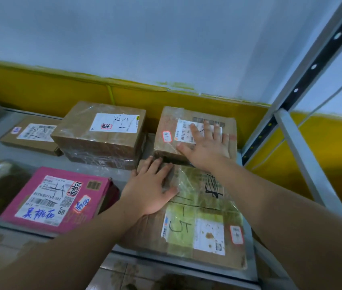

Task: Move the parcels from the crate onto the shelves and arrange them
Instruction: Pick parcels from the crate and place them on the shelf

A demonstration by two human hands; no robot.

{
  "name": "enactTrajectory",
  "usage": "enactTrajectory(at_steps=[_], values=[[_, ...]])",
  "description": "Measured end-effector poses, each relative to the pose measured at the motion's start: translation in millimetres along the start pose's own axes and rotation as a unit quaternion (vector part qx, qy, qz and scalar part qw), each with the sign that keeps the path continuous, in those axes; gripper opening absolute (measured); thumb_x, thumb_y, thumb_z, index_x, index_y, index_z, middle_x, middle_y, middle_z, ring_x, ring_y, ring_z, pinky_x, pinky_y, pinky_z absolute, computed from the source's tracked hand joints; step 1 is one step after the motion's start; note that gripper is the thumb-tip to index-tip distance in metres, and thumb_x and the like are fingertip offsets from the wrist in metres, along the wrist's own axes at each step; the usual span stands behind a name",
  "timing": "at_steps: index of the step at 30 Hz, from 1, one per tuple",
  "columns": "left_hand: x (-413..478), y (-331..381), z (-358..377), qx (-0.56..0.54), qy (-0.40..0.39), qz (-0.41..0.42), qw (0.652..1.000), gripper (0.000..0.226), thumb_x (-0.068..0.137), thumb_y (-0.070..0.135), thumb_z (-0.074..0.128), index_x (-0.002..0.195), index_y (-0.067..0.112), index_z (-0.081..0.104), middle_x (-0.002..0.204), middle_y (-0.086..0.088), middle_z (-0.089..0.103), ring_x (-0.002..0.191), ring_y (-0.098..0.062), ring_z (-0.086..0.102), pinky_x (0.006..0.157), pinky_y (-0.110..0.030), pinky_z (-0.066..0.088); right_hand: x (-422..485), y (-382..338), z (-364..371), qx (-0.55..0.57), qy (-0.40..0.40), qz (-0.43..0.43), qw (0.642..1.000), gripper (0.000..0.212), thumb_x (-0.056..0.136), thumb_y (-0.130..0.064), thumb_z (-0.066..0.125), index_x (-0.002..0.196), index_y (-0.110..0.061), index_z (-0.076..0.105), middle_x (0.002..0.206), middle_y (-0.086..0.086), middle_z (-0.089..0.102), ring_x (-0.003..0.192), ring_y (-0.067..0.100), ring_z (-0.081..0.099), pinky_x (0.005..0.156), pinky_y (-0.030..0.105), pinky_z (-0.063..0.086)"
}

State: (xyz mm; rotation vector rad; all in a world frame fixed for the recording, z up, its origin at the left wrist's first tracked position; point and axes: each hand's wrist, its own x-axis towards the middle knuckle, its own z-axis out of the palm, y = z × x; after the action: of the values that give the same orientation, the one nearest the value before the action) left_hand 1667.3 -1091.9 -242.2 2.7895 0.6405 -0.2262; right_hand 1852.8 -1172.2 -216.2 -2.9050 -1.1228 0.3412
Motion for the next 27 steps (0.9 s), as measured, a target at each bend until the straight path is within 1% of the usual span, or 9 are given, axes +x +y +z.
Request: enactTrajectory(at_steps=[2, 5, 13, 17, 19, 21, 24, 25, 27], values=[[-1, 0, 0, 0.001, 0.000, 0.000, 1.000, 0.073, 0.091, 0.068, 0.029, 0.152, 0.037, 0.006, 0.162, 0.008, -0.002, 0.148, -0.017, -0.011, 0.117, -0.050, 0.007, 1, 1, 0, 0.002, 0.000, 0.007, 1.000, 0.093, 0.082, -0.088, 0.016, 0.158, -0.038, -0.004, 0.166, 0.004, -0.014, 0.151, 0.033, -0.018, 0.120, 0.057, -0.008], [0, 1, 1, 0.001, 0.004, -0.001, 1.000, 0.072, 0.091, 0.068, 0.030, 0.152, 0.037, 0.007, 0.162, 0.008, -0.002, 0.148, -0.016, -0.011, 0.117, -0.050, 0.008, 14, -1, -5, 0.009, -0.012, 0.020, 1.000, 0.093, 0.082, -0.088, 0.017, 0.159, -0.037, 0.003, 0.167, 0.004, -0.007, 0.152, 0.034, -0.011, 0.120, 0.058, -0.004], [4, -2, 3, 0.001, 0.008, -0.003, 1.000, 0.073, 0.090, 0.069, 0.031, 0.151, 0.038, 0.009, 0.162, 0.008, 0.000, 0.148, -0.017, -0.009, 0.117, -0.051, 0.011, 23, -3, -6, 0.009, 0.009, 0.013, 1.000, 0.089, 0.085, -0.084, 0.020, 0.158, -0.033, 0.014, 0.167, 0.007, 0.007, 0.152, 0.036, 0.000, 0.119, 0.060, 0.002], [4, -3, 2, -0.012, -0.002, -0.001, 1.000, 0.073, 0.090, 0.069, 0.035, 0.151, 0.039, 0.010, 0.162, 0.011, -0.001, 0.148, -0.015, -0.009, 0.117, -0.052, 0.008, 12, -4, -5, 0.000, 0.068, -0.046, 0.997, 0.071, 0.096, -0.068, 0.024, 0.152, -0.026, 0.032, 0.158, 0.007, 0.029, 0.146, 0.031, 0.022, 0.118, 0.054, 0.017], [5, -4, -1, -0.035, -0.005, -0.001, 0.999, 0.073, 0.089, 0.068, 0.039, 0.151, 0.040, 0.013, 0.162, 0.012, 0.000, 0.148, -0.013, -0.009, 0.116, -0.051, 0.009, 9, -4, -7, -0.008, 0.062, -0.057, 0.996, 0.067, 0.099, -0.063, 0.024, 0.152, -0.024, 0.033, 0.157, 0.007, 0.032, 0.144, 0.030, 0.026, 0.118, 0.050, 0.020], [5, -5, -4, -0.064, -0.002, 0.000, 0.998, 0.071, 0.090, 0.064, 0.044, 0.151, 0.039, 0.018, 0.162, 0.011, 0.002, 0.148, -0.012, -0.007, 0.117, -0.050, 0.009, 4, -7, -12, -0.016, 0.041, -0.055, 0.998, 0.068, 0.099, -0.063, 0.023, 0.151, -0.021, 0.035, 0.156, 0.009, 0.034, 0.142, 0.031, 0.030, 0.117, 0.049, 0.025], [-4, -9, -8, -0.092, -0.001, 0.010, 0.996, 0.069, 0.092, 0.056, 0.049, 0.151, 0.035, 0.023, 0.163, 0.006, 0.003, 0.149, -0.015, -0.005, 0.120, -0.049, 0.007, -17, -13, -18, -0.012, 0.040, -0.067, 0.997, 0.061, 0.099, -0.060, 0.033, 0.141, -0.019, 0.045, 0.144, 0.009, 0.044, 0.133, 0.030, 0.040, 0.108, 0.047, 0.035], [-9, -12, -8, -0.095, -0.002, 0.015, 0.995, 0.069, 0.092, 0.054, 0.051, 0.152, 0.032, 0.024, 0.163, 0.004, 0.004, 0.149, -0.016, -0.003, 0.120, -0.050, 0.009, -27, -15, -17, -0.011, 0.043, -0.075, 0.996, 0.057, 0.099, -0.058, 0.037, 0.139, -0.019, 0.047, 0.141, 0.008, 0.046, 0.131, 0.028, 0.041, 0.106, 0.046, 0.037], [-24, -20, -9, -0.100, 0.002, 0.030, 0.995, 0.069, 0.092, 0.050, 0.054, 0.151, 0.027, 0.028, 0.162, 0.002, 0.009, 0.149, -0.017, 0.004, 0.119, -0.046, 0.017, -49, -20, -11, -0.007, 0.034, -0.086, 0.996, 0.055, 0.099, -0.055, 0.040, 0.143, -0.021, 0.043, 0.145, 0.008, 0.043, 0.134, 0.028, 0.038, 0.110, 0.046, 0.034]])
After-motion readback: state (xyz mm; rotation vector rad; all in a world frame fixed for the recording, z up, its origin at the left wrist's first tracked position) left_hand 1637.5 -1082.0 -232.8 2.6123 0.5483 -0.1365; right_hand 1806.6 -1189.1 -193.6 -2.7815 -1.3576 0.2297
